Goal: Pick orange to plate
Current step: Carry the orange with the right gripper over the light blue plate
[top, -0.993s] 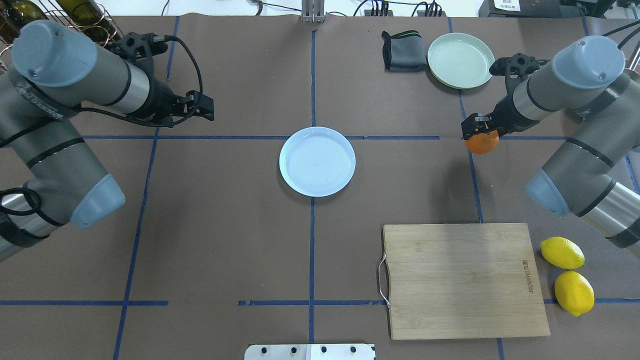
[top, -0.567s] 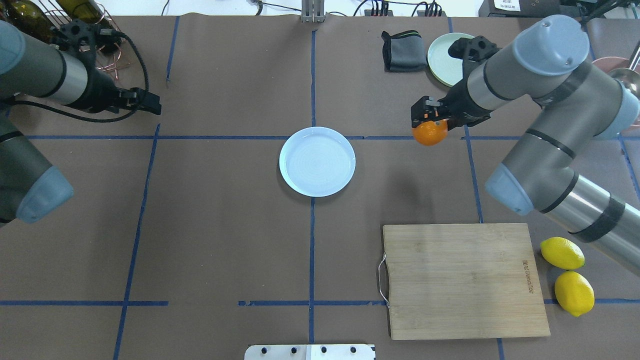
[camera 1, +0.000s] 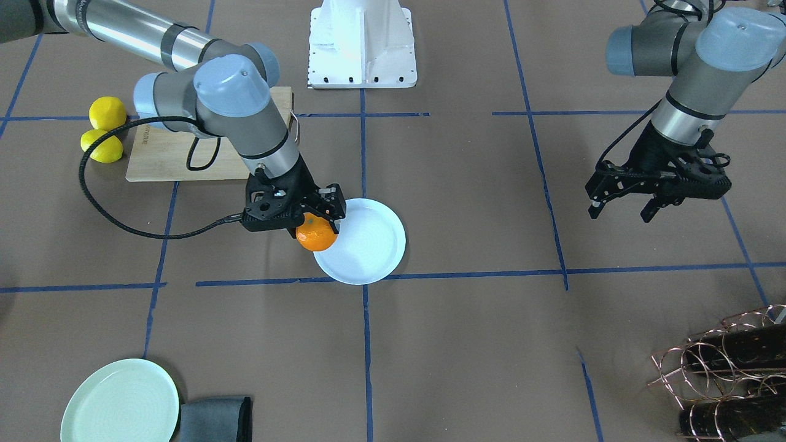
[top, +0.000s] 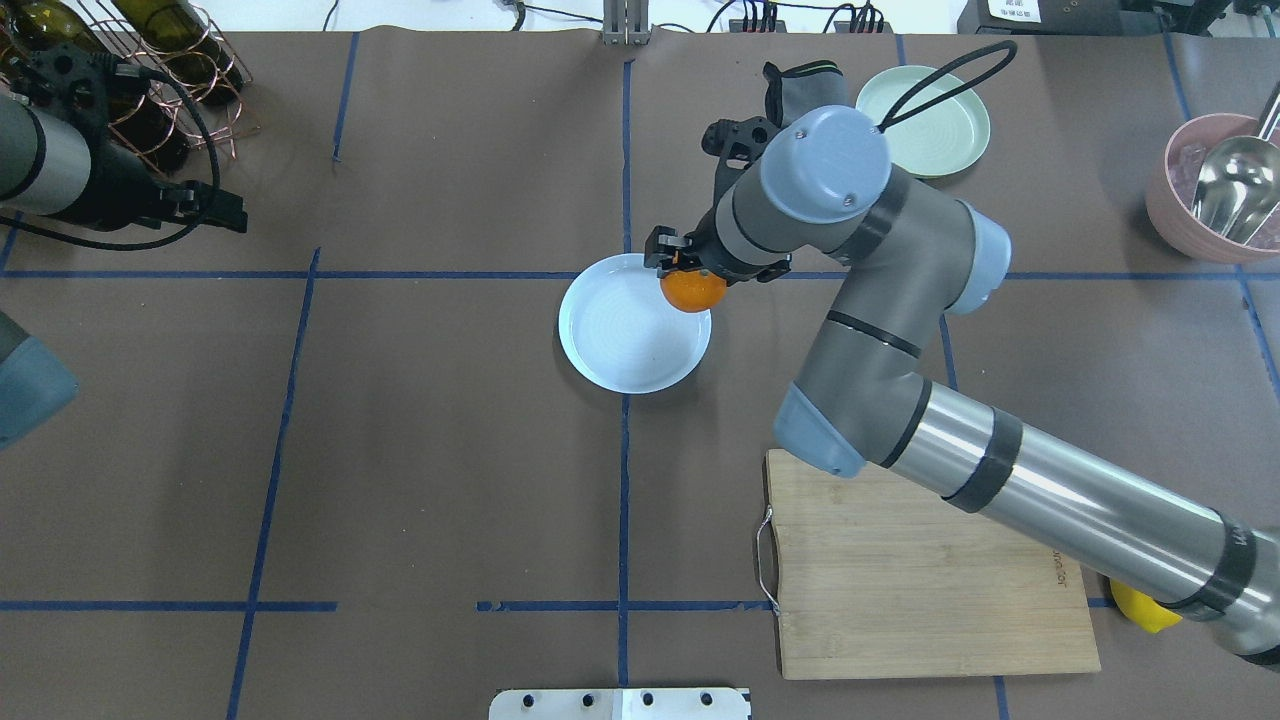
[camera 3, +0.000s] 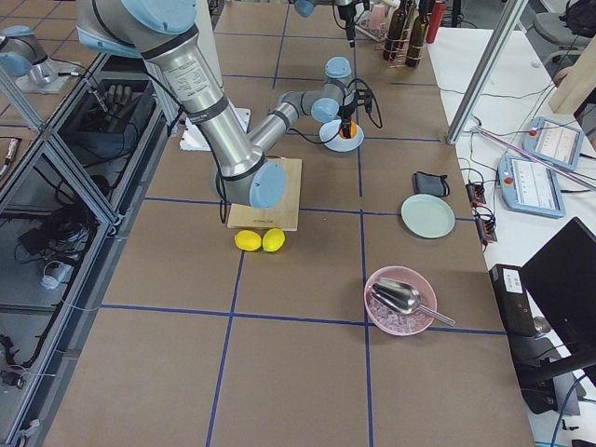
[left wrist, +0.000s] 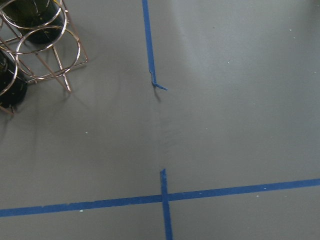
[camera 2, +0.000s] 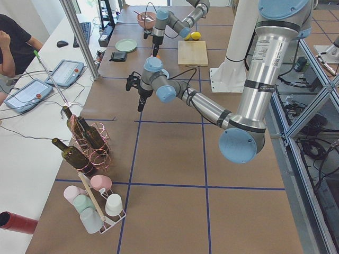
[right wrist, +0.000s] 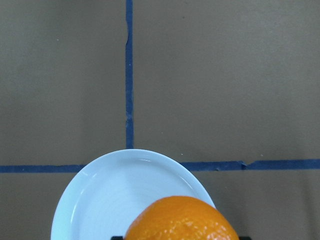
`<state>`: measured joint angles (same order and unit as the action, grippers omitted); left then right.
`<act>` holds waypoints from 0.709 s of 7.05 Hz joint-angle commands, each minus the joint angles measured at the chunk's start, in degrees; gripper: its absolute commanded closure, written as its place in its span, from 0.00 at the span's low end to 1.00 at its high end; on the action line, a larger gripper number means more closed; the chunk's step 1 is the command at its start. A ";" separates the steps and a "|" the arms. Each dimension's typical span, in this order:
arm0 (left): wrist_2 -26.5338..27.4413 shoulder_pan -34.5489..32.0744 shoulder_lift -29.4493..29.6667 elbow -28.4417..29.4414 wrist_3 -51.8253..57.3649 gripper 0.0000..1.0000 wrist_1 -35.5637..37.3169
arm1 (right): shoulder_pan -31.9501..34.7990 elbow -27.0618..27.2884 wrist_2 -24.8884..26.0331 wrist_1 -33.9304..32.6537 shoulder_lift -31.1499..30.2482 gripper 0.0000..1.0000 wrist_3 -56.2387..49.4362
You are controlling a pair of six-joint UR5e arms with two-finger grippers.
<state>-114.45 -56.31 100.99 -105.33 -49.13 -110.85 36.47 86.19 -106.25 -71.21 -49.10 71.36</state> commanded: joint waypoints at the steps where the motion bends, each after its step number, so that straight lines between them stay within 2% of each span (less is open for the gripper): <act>1: -0.33 -3.35 -2.38 0.22 2.00 0.00 0.01 | -2.27 -8.02 3.67 -0.15 6.36 1.00 -0.60; 3: -2.08 -7.75 -4.39 0.48 12.60 0.00 0.89 | -4.73 -12.87 6.49 -0.15 8.92 1.00 -0.87; 4: -3.92 -10.20 -4.40 2.31 16.57 0.00 0.98 | -5.61 -12.89 6.50 -0.33 8.67 1.00 -0.87; 5: -4.12 -11.88 -4.40 3.81 19.66 0.00 0.90 | -5.70 -12.89 6.32 -1.37 9.02 0.68 -0.87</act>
<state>-117.61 -65.76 96.74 -103.28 -33.96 -110.02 31.32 73.70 -100.01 -71.74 -40.46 70.52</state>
